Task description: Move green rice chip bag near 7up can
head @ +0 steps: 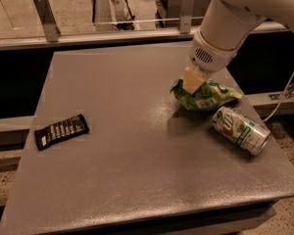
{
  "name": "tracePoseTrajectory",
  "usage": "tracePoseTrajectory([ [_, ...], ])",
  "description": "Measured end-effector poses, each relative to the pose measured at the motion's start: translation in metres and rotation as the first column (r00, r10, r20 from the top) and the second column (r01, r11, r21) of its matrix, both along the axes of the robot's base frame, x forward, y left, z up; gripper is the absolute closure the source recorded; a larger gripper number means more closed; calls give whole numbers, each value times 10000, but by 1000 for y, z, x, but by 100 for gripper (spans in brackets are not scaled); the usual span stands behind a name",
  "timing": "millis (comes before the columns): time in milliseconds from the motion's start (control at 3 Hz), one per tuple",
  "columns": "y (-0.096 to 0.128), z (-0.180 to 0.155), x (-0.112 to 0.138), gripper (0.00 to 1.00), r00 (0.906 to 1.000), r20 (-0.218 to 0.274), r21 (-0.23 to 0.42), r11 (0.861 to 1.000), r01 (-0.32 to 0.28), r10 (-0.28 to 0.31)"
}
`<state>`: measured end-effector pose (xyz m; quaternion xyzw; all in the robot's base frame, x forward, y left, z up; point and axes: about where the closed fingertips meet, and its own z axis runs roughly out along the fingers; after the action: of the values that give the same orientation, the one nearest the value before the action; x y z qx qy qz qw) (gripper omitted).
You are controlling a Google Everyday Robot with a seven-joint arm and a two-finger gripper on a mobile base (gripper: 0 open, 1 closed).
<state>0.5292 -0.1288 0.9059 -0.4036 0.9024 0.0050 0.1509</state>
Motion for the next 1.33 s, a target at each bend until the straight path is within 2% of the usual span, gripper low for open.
tracePoseTrajectory([
  [333,18,-7,-5,84,9993,-317,345,9992,-200,211],
  [667,32,-12,-9,60,9975,-584,555,9978,-367,399],
  [1333,32,-18,-13,15,9964,-808,524,9984,-228,270],
])
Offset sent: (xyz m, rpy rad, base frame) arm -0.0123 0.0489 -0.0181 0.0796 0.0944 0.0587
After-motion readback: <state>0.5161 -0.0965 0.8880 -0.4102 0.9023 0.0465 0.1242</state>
